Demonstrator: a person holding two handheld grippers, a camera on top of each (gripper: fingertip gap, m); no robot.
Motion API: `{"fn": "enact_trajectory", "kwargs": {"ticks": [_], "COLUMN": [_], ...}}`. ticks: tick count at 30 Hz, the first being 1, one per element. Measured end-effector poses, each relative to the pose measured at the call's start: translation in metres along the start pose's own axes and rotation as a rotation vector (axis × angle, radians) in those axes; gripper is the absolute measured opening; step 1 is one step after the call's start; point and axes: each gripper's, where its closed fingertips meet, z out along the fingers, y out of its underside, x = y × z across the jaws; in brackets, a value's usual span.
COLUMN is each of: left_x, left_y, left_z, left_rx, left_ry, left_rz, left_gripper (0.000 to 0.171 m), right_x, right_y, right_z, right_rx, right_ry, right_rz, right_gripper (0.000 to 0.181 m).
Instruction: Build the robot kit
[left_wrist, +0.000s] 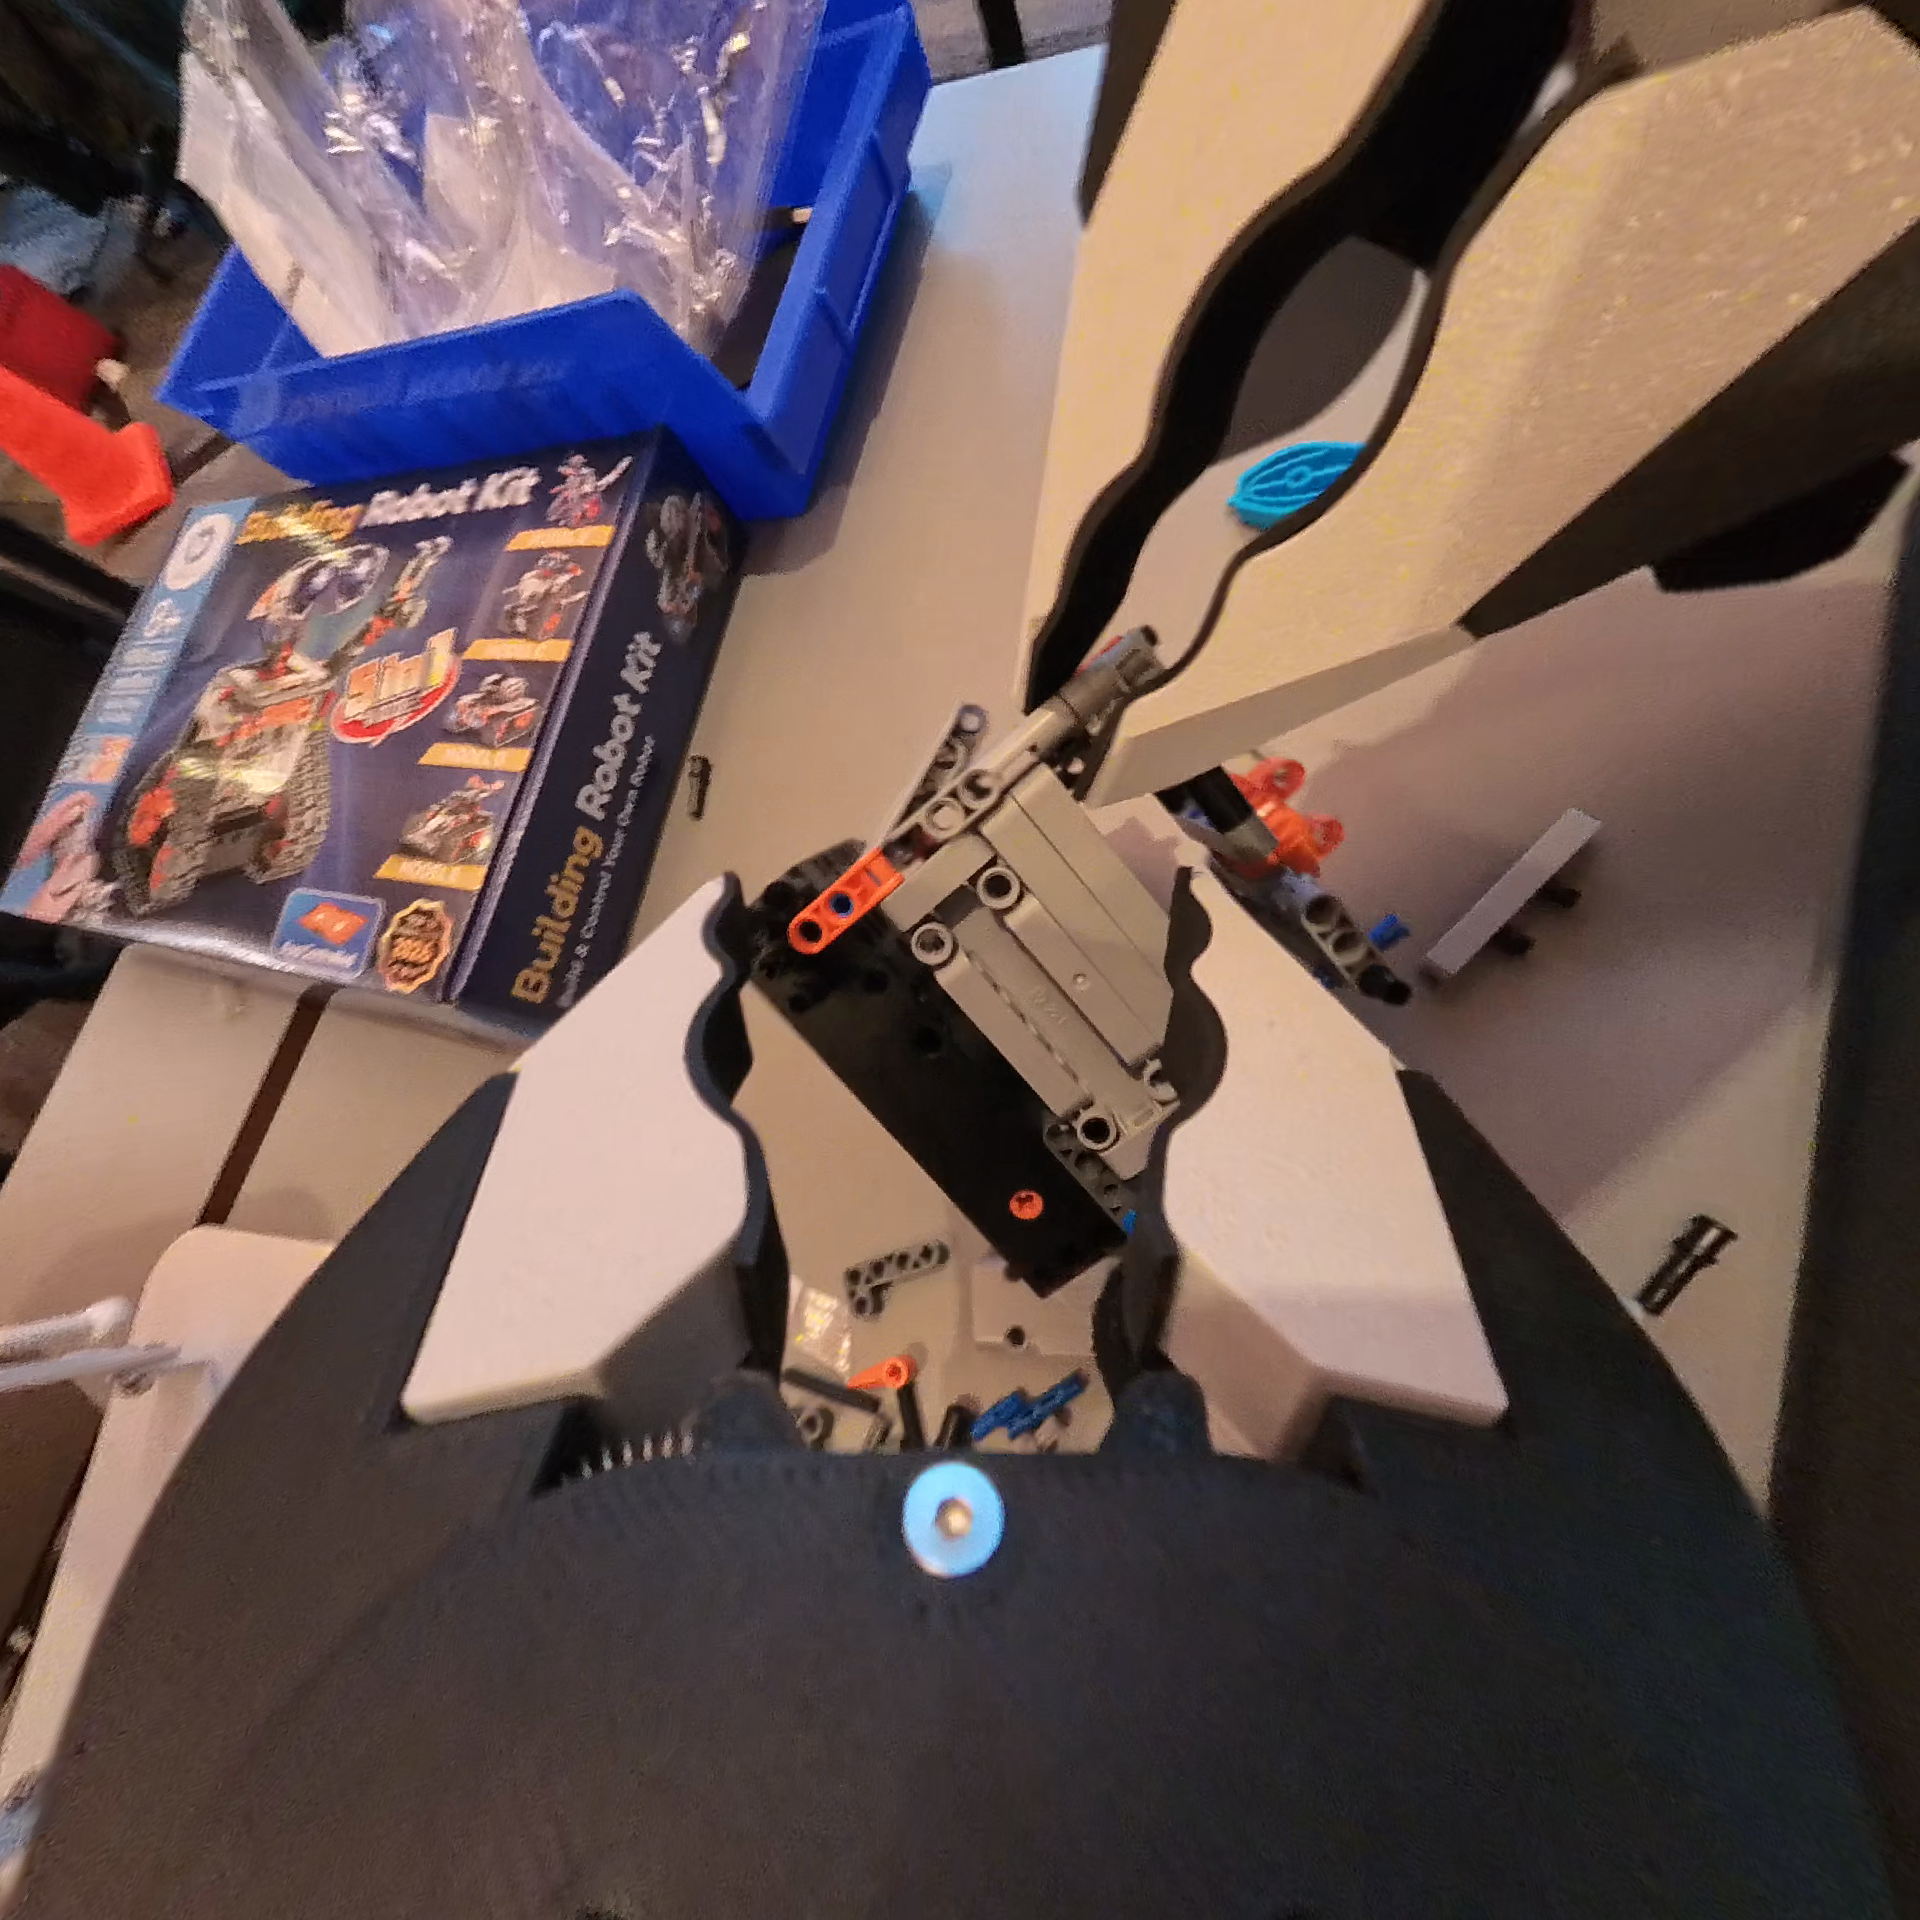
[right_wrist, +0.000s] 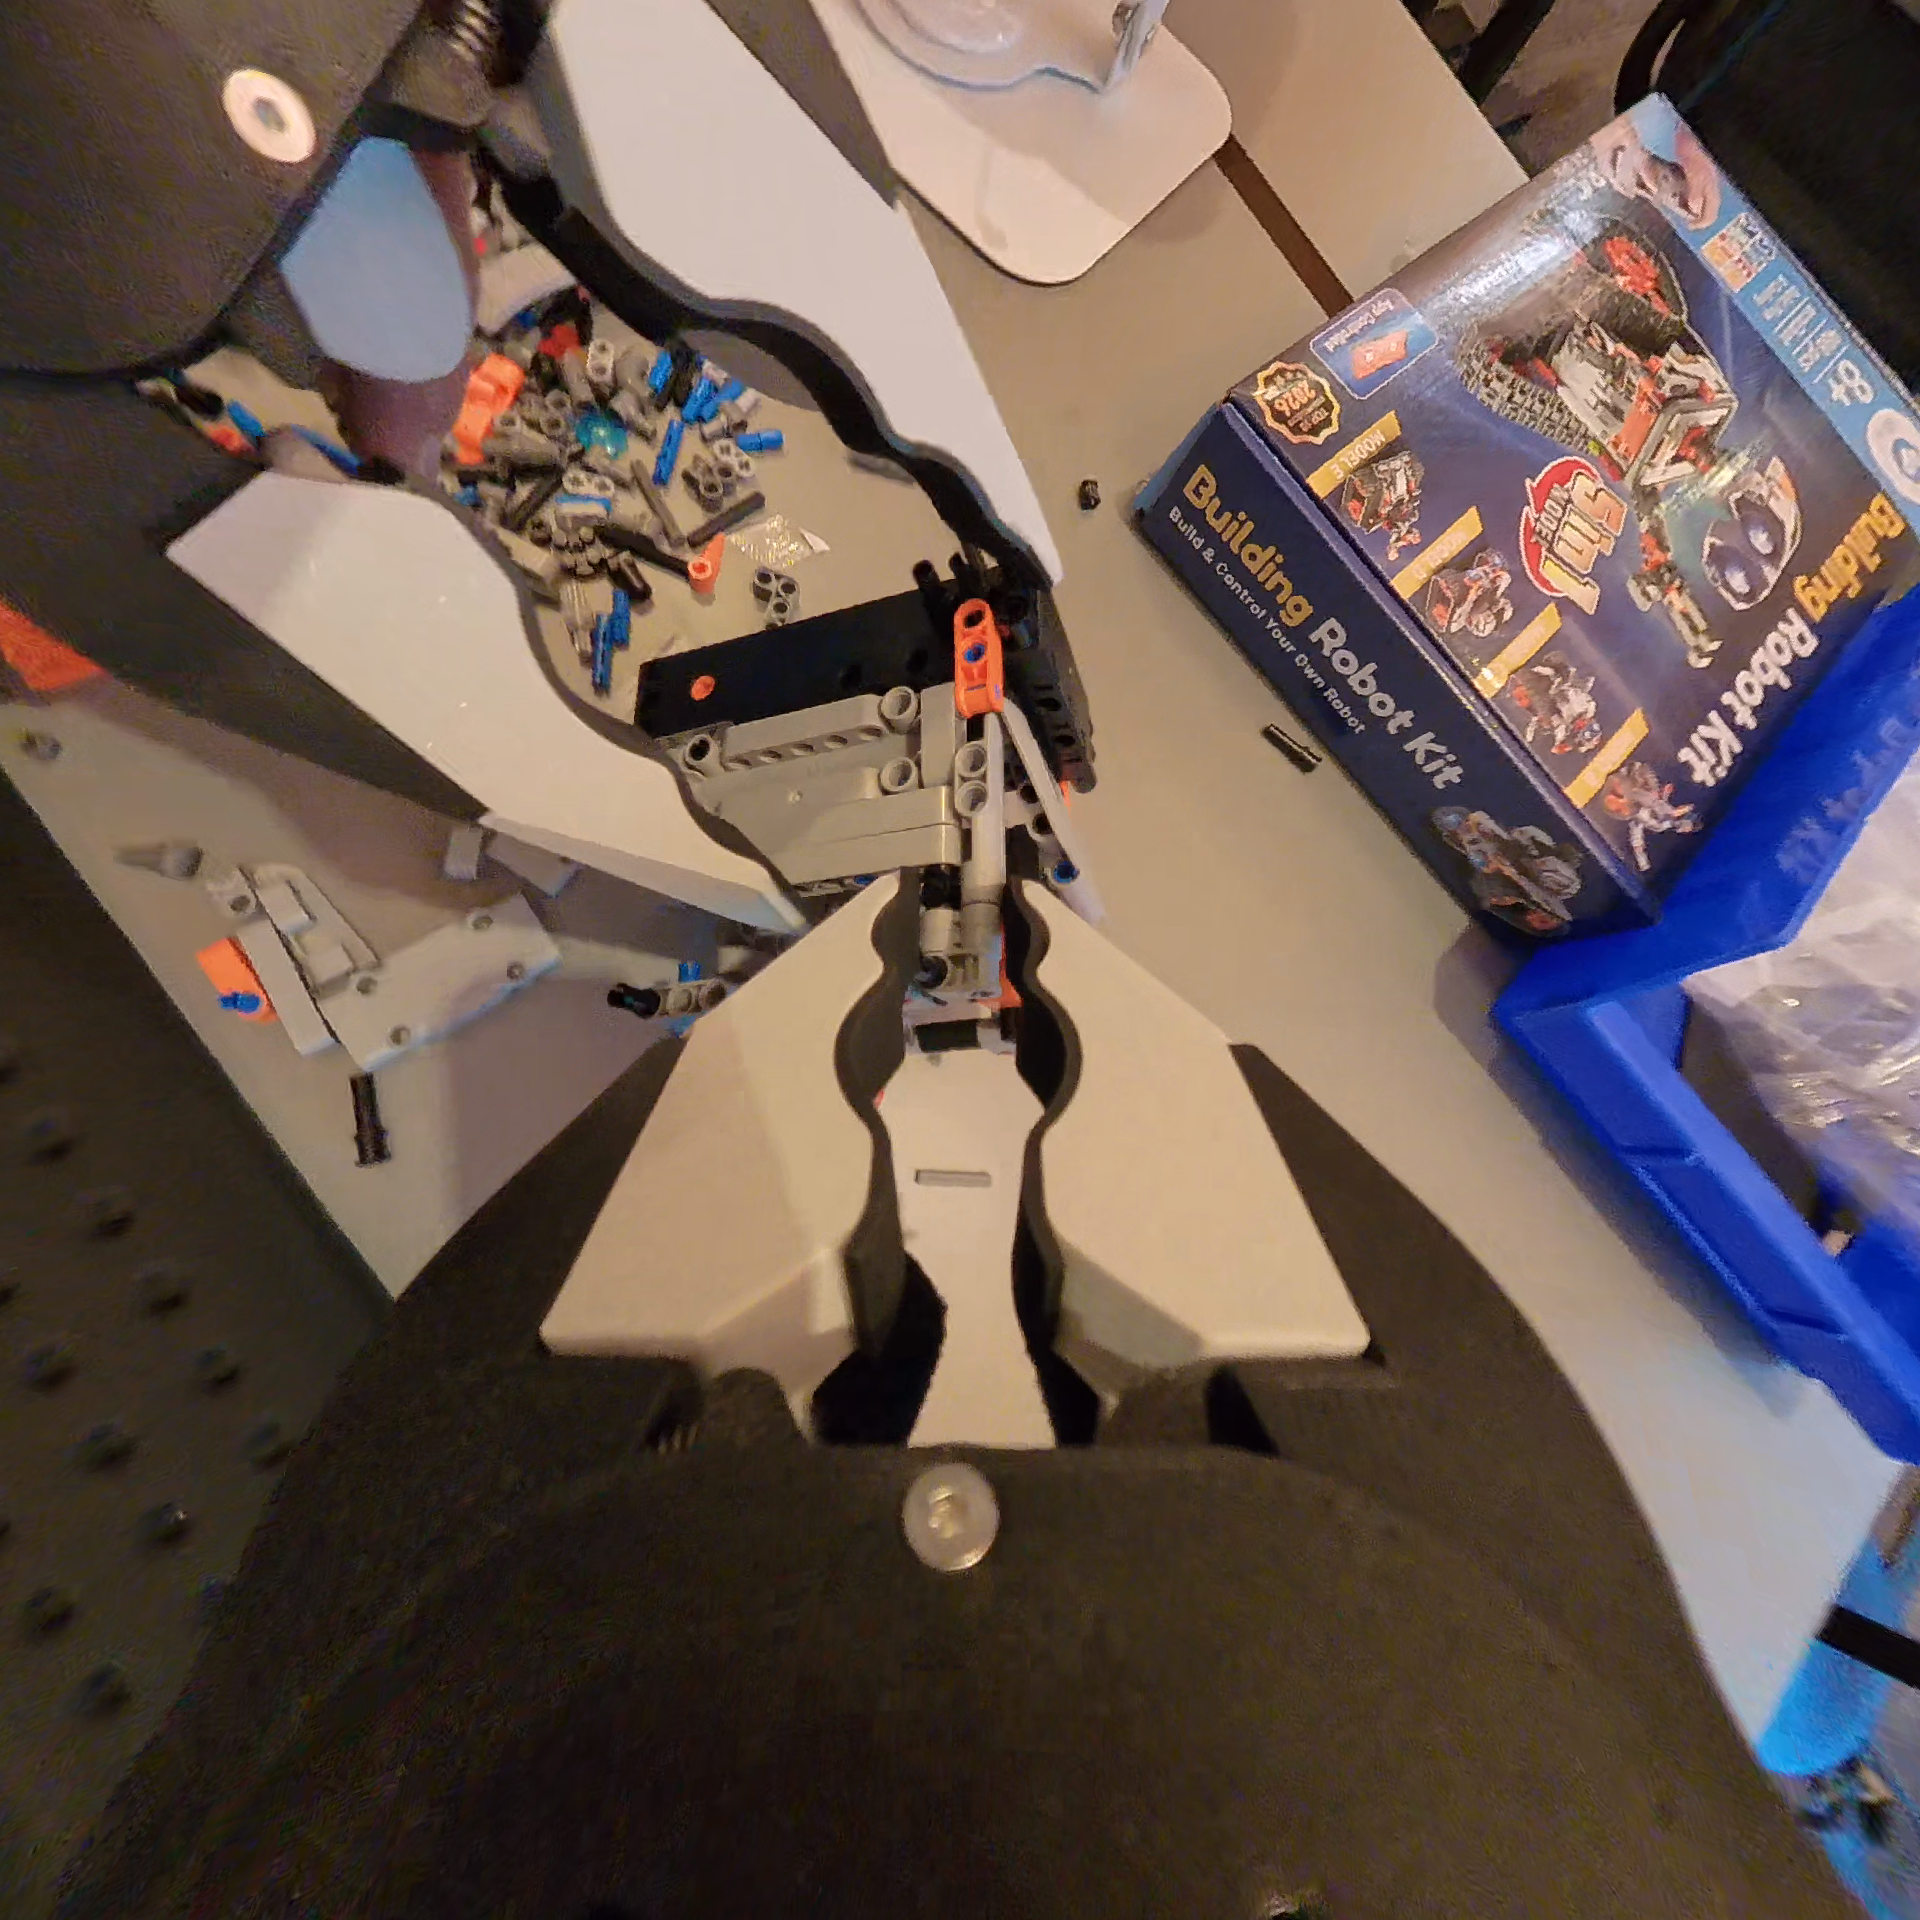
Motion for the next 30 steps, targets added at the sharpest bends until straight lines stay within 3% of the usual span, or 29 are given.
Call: {"fn": "enact_trajectory", "kwargs": {"ticks": [5,11,16,23,30], "left_x": [-0.008,0.008,0.007,0.01,0.014], "left_y": [0.012,0.046,0.045,0.046,0.045], "left_z": [-0.014,0.008,0.009,0.017,0.031], "left_rx": [-0.085,-0.295,-0.28,-0.319,-0.382], "left_ry": [-0.046,0.024,0.065,0.118,0.161], "left_rz": [-0.03,-0.037,-0.102,-0.141,-0.152], "left_gripper": [0.088,0.094,0.083,0.08,0.079], "right_x": [-0.006,-0.012,-0.023,-0.022,-0.015], "right_y": [0.008,0.004,0.003,0.012,0.026], "right_z": [0.008,0.011,0.013,0.017,0.019], "right_rx": [0.055,0.127,0.132,0.108,0.056], "right_ry": [0.014,0.047,0.074,0.066,-0.123], "right_rz": [0.135,0.228,0.202,0.232,0.332], "right_gripper": [0.013,0.013,0.013,0.012,0.012]}}
